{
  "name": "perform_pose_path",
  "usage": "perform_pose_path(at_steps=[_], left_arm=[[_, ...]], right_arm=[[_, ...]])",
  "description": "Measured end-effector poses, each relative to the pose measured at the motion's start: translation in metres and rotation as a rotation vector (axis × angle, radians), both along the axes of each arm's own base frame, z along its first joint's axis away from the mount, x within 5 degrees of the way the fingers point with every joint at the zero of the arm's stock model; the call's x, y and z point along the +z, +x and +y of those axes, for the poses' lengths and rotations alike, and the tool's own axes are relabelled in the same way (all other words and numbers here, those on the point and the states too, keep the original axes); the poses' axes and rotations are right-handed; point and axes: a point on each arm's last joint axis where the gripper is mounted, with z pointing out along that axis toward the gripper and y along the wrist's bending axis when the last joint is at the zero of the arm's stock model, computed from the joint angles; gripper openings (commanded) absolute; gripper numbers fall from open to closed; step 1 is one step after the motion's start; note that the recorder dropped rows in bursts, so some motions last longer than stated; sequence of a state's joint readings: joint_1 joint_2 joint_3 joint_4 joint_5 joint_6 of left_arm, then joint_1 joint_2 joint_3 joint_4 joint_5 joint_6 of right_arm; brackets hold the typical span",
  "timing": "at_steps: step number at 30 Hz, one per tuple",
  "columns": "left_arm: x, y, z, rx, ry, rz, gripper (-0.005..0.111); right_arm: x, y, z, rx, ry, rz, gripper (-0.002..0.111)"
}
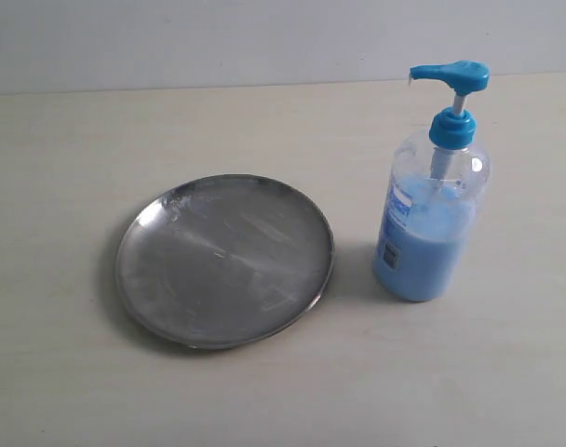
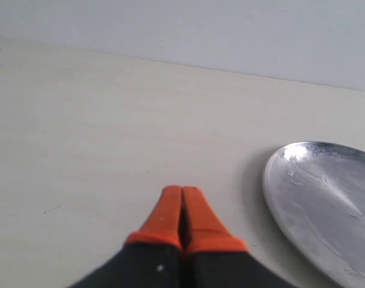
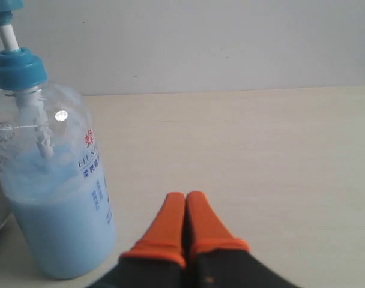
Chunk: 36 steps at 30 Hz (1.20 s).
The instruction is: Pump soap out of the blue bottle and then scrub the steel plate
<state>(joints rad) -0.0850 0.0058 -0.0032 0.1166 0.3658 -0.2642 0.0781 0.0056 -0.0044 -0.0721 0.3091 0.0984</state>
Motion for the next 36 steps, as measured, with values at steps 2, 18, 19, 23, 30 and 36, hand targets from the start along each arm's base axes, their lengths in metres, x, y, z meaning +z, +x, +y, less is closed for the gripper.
perform_pose_path(at_steps=[2,18,19,23,30,36], left_arm=[[0.000,0.000,0.000,0.000,0.000,0.000,0.000],[0.000,0.000,0.000,0.000,0.000,0.000,0.000],[0.000,0.000,0.000,0.000,0.000,0.000,0.000],[0.000,0.000,0.000,0.000,0.000,0.000,0.000],[0.000,0.000,0.000,0.000,0.000,0.000,0.000],[0.000,0.000,0.000,0.000,0.000,0.000,0.000]], right_arm=[[0.001,0.000,0.000,0.000,0.000,0.000,0.000],[0.085,0.029,0.002,0.000,-0.002,0.022,0.000],[0.088,0.031,0.002,0.000,-0.002,0.026,0.000],[0.101,0.047,0.004,0.000,-0.005,0.060,0.000],[0.114,0.066,0.005,0.000,-0.008,0.098,0.000],[0.119,0.082,0.006,0.000,-0.010,0.128,0.000]])
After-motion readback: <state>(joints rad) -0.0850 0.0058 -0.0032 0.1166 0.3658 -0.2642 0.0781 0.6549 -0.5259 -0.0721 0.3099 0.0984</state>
